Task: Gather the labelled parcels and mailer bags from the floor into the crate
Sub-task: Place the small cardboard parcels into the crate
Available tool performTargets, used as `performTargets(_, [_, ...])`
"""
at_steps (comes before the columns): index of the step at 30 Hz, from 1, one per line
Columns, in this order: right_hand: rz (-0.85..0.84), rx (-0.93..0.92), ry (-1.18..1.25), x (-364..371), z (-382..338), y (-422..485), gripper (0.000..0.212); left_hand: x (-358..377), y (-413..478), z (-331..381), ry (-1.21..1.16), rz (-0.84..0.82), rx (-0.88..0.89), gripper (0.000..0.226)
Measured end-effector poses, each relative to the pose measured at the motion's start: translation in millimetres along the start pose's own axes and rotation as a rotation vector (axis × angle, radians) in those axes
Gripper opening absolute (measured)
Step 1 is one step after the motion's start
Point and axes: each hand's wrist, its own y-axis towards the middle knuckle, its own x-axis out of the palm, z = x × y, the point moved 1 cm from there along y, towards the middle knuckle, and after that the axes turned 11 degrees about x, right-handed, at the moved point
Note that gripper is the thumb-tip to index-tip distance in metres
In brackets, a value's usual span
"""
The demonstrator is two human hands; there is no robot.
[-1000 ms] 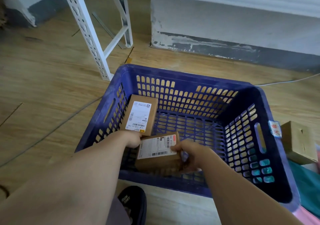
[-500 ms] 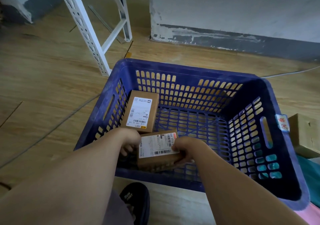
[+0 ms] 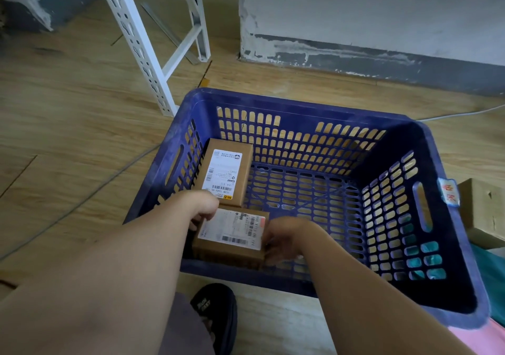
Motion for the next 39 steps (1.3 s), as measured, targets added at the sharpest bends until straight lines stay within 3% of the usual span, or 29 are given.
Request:
performTargets(4, [-0.037, -0.076, 0.019, 22.4, -13.4, 9.1, 0.027, 3.3, -0.9, -3.0, 0.386, 0.091, 0.067, 0.033])
performTargets(14, [-0.009, -0.081, -0.107, 31.6, -19.1, 9.4, 0.028, -0.4, 11.1, -8.5, 0.457, 0.338, 0.162, 0.036])
performTargets(18, [0.027, -0.076, -0.201, 29.0, -20.1, 12.8, 0.031, 2.6, 15.3, -6.6, 0.468, 0.186, 0.287, 0.059])
performTargets(26, [0.016, -0.059, -0.303, 30.2, -24.7, 9.4, 0.046, 3.6, 17.3, -5.3, 0.433, 0.193, 0.290, 0.056])
performTargets(31, [0.144, -0.171, -0.319, 46.6, -34.1, 10.3, 0.096, 4.9, 18.7, -6.1, 0.424, 0.247, 0.324, 0.063])
performTargets(39, [0.178, -0.193, -0.521, 52.7, -41.8, 8.0, 0.100, 1.0, 23.0, -10.4, 0.429, 0.163, 0.281, 0.062])
